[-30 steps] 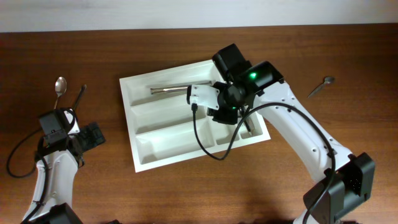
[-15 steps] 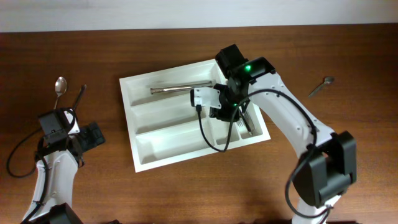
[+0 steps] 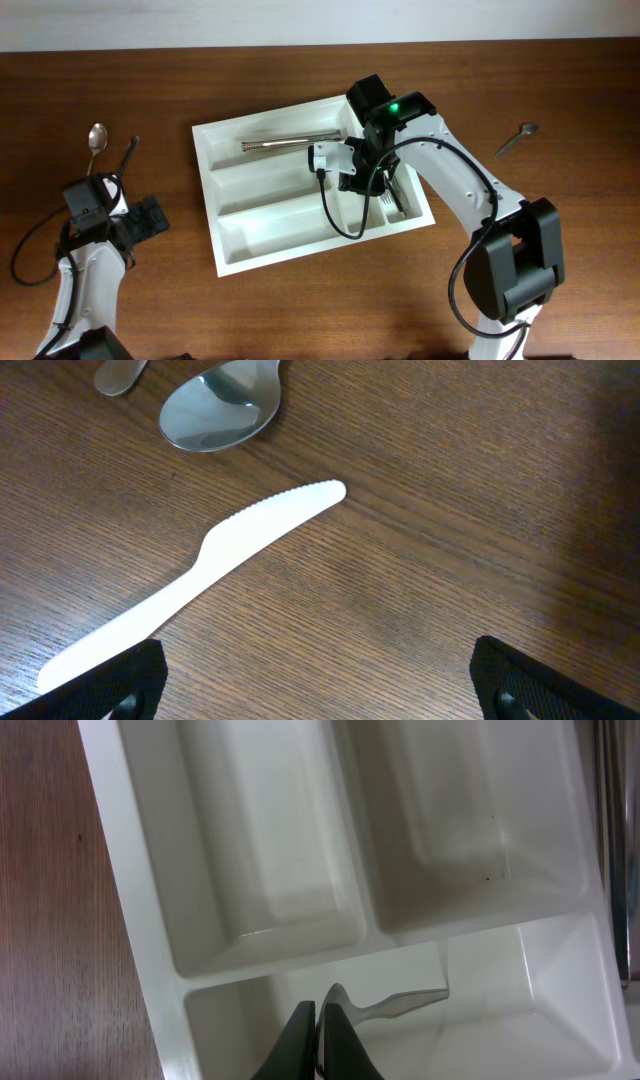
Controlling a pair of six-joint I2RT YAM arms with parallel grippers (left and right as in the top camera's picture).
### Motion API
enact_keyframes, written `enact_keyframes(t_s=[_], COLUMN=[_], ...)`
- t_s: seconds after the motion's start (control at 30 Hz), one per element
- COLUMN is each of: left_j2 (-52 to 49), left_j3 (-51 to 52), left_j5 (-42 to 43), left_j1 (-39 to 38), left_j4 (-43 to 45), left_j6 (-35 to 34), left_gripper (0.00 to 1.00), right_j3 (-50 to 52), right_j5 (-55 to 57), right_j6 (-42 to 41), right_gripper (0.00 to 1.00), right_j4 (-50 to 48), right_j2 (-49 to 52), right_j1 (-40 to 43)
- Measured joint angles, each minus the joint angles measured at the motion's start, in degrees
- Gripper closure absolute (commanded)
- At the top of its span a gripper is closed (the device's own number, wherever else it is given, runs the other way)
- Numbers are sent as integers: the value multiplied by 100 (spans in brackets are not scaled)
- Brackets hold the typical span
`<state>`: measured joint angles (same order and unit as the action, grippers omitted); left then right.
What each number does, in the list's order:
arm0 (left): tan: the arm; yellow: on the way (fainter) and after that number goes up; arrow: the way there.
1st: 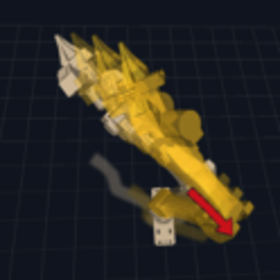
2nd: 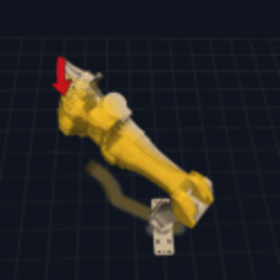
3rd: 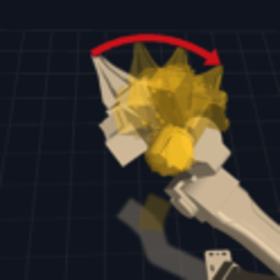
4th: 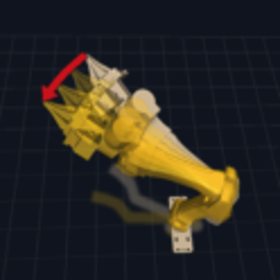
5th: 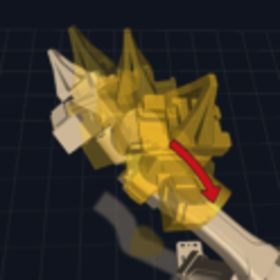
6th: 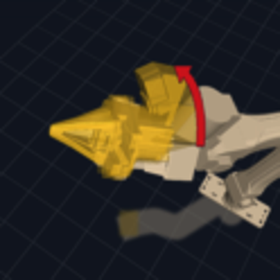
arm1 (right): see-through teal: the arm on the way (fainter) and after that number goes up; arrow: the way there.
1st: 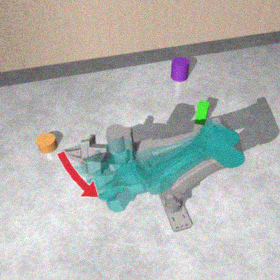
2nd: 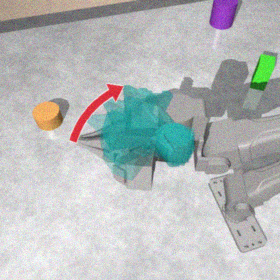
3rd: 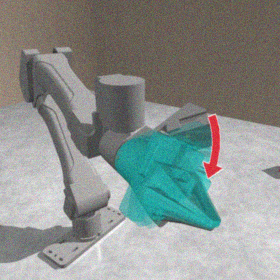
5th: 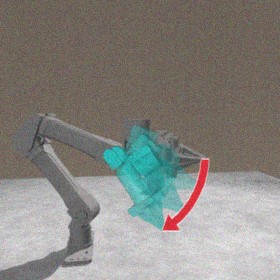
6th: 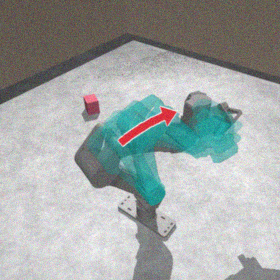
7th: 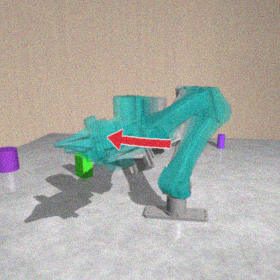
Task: Pack container
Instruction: 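Lower the teaspoon into the middle compartment, open and lift away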
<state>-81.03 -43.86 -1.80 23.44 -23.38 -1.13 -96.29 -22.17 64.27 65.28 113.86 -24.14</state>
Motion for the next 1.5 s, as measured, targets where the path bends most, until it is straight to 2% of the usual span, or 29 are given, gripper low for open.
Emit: enact_keyframes(t_s=[0.47,0.9,0.93,0.97,1.0,1.03,1.33,1.5], left_j2=[0,0,0,0,0,0,0,0], left_j3=[2,2,2,2,2,2,2,2], left_j5=[0,0,0,0,0,0,0,0], left_j1=[0,0,0,0,0,0,0,0], left_j4=[0,0,0,0,0,0,0,-2], left_j6=[0,0,0,0,0,0,0,0], left_gripper=[1,1,1,1,1,1,1,1], right_j3=[2,236,236,236,240,249,179,-643], right_j5=[-7,-260,-262,-269,-278,-280,-282,-13], right_j6=[24,31,26,11,11,17,-155,-1191], right_gripper=[96,96,90,74,66,64,62,60], right_j4=[332,109,109,114,116,122,153,157], right_j2=[0,0,0,0,0,0,0,0], right_j1=[319,522,522,522,522,522,527,649])
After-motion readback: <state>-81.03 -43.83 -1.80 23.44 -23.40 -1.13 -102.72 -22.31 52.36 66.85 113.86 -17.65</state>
